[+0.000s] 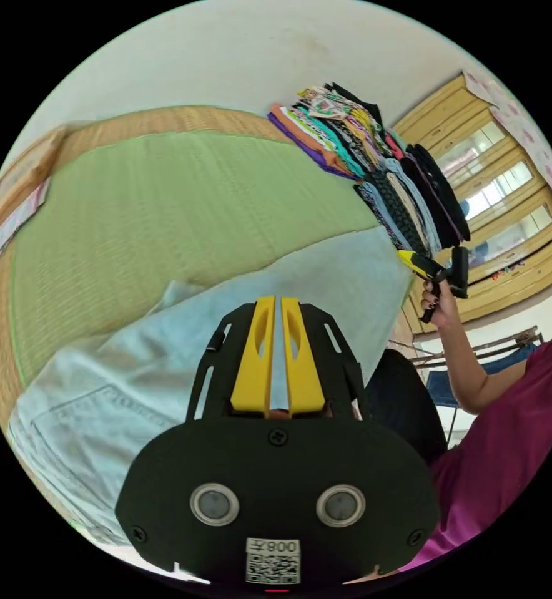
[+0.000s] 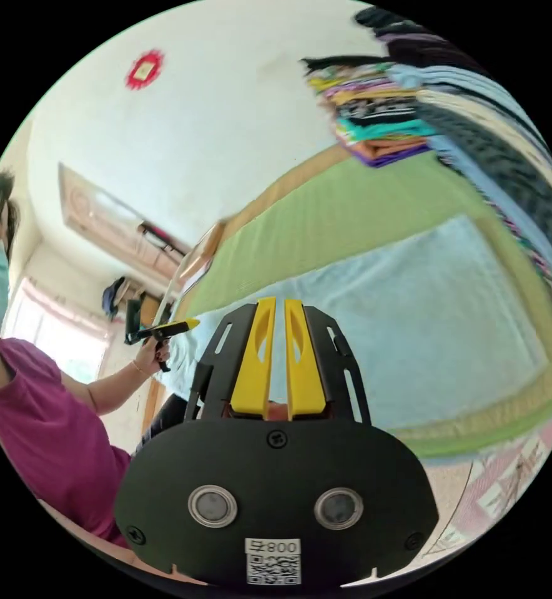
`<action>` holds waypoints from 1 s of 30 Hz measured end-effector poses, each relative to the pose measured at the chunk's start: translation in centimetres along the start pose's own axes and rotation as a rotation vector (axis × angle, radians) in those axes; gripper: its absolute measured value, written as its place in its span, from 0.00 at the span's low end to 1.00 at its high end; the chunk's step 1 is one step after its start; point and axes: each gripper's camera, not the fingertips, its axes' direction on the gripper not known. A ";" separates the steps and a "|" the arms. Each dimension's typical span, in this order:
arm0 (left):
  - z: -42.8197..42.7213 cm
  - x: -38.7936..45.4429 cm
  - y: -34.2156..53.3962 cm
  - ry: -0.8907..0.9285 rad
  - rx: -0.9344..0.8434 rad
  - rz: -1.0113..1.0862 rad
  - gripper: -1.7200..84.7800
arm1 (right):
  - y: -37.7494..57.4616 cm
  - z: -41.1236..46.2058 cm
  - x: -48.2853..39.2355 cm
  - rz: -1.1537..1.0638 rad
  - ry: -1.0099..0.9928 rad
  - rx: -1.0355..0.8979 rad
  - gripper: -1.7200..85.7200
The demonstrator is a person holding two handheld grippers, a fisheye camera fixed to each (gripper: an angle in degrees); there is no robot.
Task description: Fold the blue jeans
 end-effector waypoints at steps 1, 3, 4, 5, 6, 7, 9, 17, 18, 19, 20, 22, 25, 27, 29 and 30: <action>-1.4 -2.0 1.7 -0.034 -0.011 -0.045 0.03 | -1.2 1.8 -1.1 -0.033 -0.030 -0.036 0.05; -2.6 -4.5 3.9 -0.064 -0.049 -0.095 0.03 | -5.8 8.9 -5.6 -0.152 -0.099 -0.171 0.06; -3.3 -5.6 5.2 -0.031 -0.059 -0.116 0.02 | -6.8 10.4 -6.6 -0.177 -0.105 -0.195 0.07; -4.3 -6.4 6.2 0.011 -0.023 -0.129 0.02 | -8.7 13.6 -8.6 -0.216 -0.115 -0.253 0.07; -4.7 -6.8 6.6 0.022 -0.010 -0.134 0.02 | -10.5 16.5 -10.4 -0.251 -0.135 -0.304 0.08; -5.6 -7.2 7.2 0.035 0.002 -0.138 0.02 | -11.3 17.8 -11.3 -0.270 -0.139 -0.326 0.09; -6.9 -7.6 7.8 0.033 0.019 -0.130 0.02 | -13.8 23.0 -14.1 -0.324 -0.096 -0.440 0.10; -12.5 -10.1 10.3 0.130 0.041 -0.102 0.03 | -17.1 31.6 -17.8 -0.328 -0.058 -0.627 0.09; -12.9 -10.2 10.4 0.132 0.041 -0.099 0.03 | -17.5 31.7 -18.1 -0.316 -0.068 -0.623 0.09; -13.8 -10.3 10.6 0.141 0.041 -0.092 0.03 | -17.7 31.6 -18.2 -0.308 -0.076 -0.621 0.08; -14.8 -10.4 10.6 0.154 0.041 -0.076 0.03 | -18.1 31.5 -18.5 -0.295 -0.082 -0.616 0.07; -16.6 -10.5 10.6 0.159 0.063 -0.054 0.04 | -18.6 30.9 -19.3 -0.291 -0.090 -0.595 0.06; -20.7 -10.7 9.9 0.129 0.163 -0.008 0.06 | -18.9 28.6 -21.8 -0.333 -0.103 -0.509 0.04; -23.0 -10.8 9.3 0.102 0.210 0.027 0.07 | -18.3 26.8 -24.0 -0.367 -0.121 -0.449 0.03; -24.7 -10.7 8.2 0.079 0.200 0.103 0.10 | -17.5 25.6 -25.9 -0.400 -0.111 -0.410 0.03; -24.9 -10.5 7.9 0.076 0.182 0.130 0.11 | -16.9 24.9 -27.1 -0.419 -0.095 -0.390 0.03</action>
